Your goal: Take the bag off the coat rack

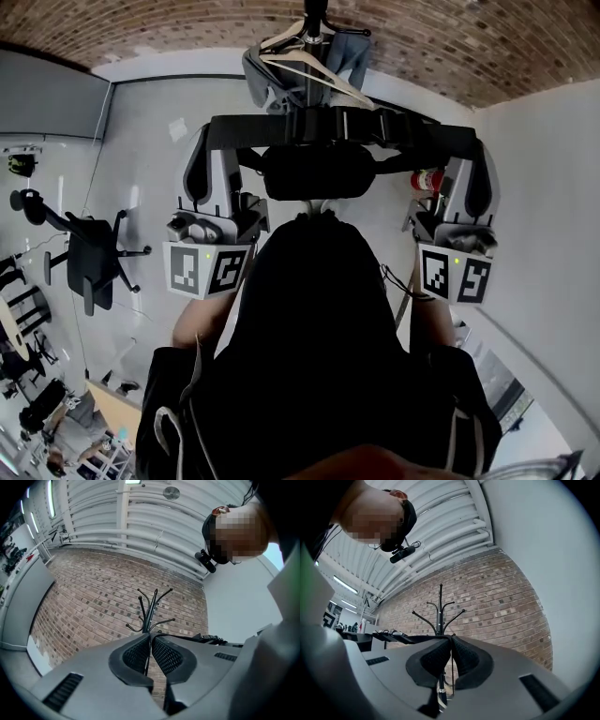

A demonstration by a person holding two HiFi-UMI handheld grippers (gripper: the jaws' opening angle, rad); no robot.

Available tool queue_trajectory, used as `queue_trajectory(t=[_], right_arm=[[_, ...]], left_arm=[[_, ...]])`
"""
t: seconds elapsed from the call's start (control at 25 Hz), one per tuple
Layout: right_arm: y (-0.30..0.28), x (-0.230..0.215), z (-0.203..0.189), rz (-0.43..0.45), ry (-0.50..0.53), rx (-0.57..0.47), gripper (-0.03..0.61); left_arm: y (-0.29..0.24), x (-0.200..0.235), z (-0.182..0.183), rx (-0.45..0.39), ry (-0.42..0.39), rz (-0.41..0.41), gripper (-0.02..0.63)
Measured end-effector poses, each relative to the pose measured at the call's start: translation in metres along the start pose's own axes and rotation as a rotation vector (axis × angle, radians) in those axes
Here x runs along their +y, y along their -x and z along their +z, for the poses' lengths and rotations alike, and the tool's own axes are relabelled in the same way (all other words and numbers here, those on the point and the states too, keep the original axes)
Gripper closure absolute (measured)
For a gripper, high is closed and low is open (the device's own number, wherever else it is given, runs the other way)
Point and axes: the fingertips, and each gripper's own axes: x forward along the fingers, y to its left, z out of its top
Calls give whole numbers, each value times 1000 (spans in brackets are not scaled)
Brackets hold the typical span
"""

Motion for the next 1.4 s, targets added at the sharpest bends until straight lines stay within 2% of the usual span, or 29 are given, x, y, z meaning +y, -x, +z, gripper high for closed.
queue_trajectory(t=[0.28, 0.48, 0.68, 0.84, 1.28, 1.4], right_arm=[[31, 16, -17, 4, 23, 68, 557], [41, 23, -34, 4, 20, 105, 557], [50, 30, -51, 25, 49, 154, 557], [49, 32, -62, 28, 49, 205, 557], [33, 35, -47, 54, 81, 161, 557], [32, 33, -46, 50, 75, 155, 557]], left_arm=[[36, 0, 5, 30, 4, 33, 589], [48, 13, -18, 99, -40, 59, 589], [55, 23, -28, 119, -78, 102, 589], [59, 25, -29, 127, -87, 102, 589], [47, 29, -15, 101, -125, 93, 589], [42, 26, -11, 101, -98, 84, 589]])
